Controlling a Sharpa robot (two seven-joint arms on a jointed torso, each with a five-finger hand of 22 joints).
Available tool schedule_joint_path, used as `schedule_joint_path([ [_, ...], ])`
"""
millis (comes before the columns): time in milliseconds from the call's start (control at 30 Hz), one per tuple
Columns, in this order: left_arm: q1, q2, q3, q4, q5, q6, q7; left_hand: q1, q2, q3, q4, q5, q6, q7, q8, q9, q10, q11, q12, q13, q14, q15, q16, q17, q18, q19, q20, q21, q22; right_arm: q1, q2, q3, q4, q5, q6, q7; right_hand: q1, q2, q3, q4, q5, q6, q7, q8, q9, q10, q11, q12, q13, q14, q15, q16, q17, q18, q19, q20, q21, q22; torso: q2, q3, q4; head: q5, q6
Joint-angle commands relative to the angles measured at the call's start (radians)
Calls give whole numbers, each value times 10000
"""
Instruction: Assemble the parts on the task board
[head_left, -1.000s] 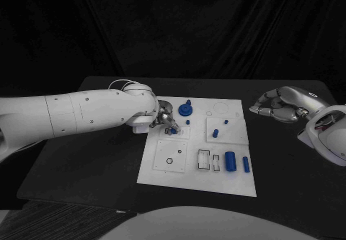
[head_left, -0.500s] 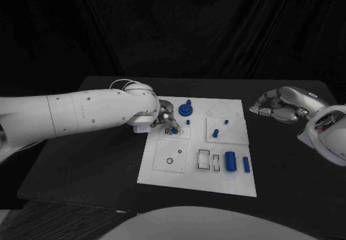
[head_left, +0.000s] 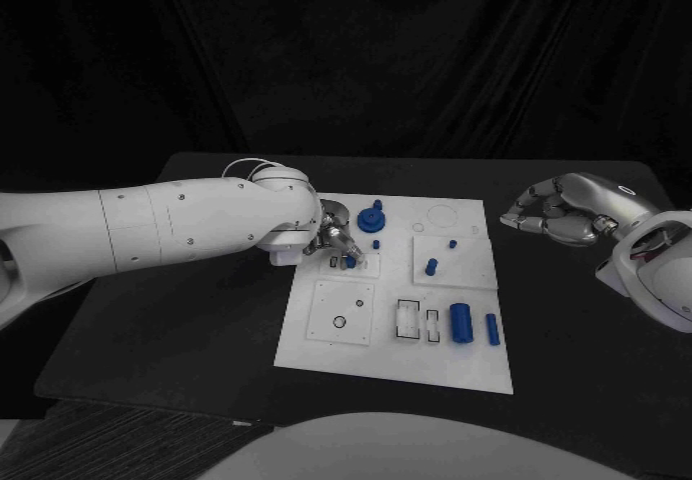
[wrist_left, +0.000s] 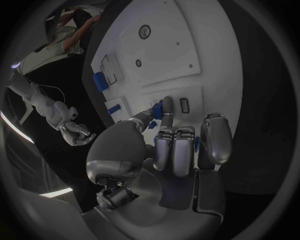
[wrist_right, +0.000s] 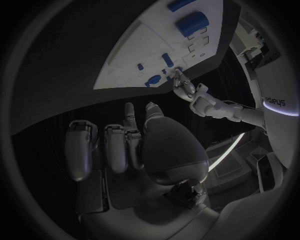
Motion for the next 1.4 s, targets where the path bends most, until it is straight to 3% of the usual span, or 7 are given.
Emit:
schedule_joint_path([
  [33,-65,35,-24,-16,44,230,98,-110,-14,11,82,-74,-33,17,-43,-12,963,23,10,2611,1056,46,65,2631,119,-66,35,-42,-15,-20,1,7,2,-21,55,-183,133,-6,7,-54,67,75,22,3,-18,1066,24,-67,2606,749,23,-50,1050,208,332,49,-58,2129,-5,7,3,-7,2],
  [233,-87,27,-24,-33,43,339,50,-128,-60,-33,110,-178,-39,20,-59,-11,954,24,0,2601,1056,50,65,2631,121,-70,38,-56,-14,-21,-2,7,0,-21,58,-187,167,-11,9,-61,107,77,22,1,-22,1066,23,-67,2606,751,23,-48,1056,208,333,48,-59,2130,-8,1,5,-18,2],
  [367,-97,15,-24,-36,43,364,15,-204,-115,-162,243,-562,-28,26,-97,-11,942,30,-15,2588,1056,55,65,2631,121,-70,47,-80,-3,-21,-3,7,0,-21,65,-189,167,-11,9,-61,107,77,22,1,-22,1066,23,-67,2606,751,23,-48,1056,208,333,48,-59,2130,-8,1,3,-3,2],
  [433,-101,9,-24,-36,43,362,-7,-294,-152,-282,367,-820,-14,36,-119,-15,938,37,-19,2584,1056,60,65,2631,120,-65,51,-91,8,-21,-3,7,-1,-21,67,-189,182,-14,9,-63,129,79,23,0,-23,1066,24,-67,2606,753,22,-45,1062,207,334,48,-57,2131,-8,6,4,-4,2],
  [900,-116,-75,-24,9,43,309,-188,-859,-297,-1177,1190,-1458,66,55,-233,-14,950,54,-6,2597,1056,74,65,2631,125,-33,66,-158,54,-27,-21,7,11,-21,94,-180,196,-19,5,-61,161,81,24,-2,-26,1066,23,-67,2606,755,22,-41,1069,206,337,47,-53,2133,8,0,15,29,2],
  [1233,-118,-83,-24,0,42,134,12,-829,-253,-1223,1239,-1349,48,51,-250,-2,946,52,-12,2592,1056,72,65,2631,124,-26,63,-165,64,-29,-24,7,18,-21,99,-175,191,-21,-2,-49,172,81,28,-5,-28,1066,24,-67,2606,756,22,-40,1072,208,334,47,-60,2130,18,6,22,39,2],
  [1400,-118,-70,-24,-11,42,79,151,-663,-269,-1294,1217,-853,86,29,-227,66,956,39,1,2603,1056,62,65,2631,122,-12,55,-176,92,-30,-23,7,15,-21,96,-175,184,-21,-8,-37,179,81,31,-7,-30,1066,26,-67,2606,753,22,-46,1059,206,337,47,-57,2132,18,7,33,27,2],
])
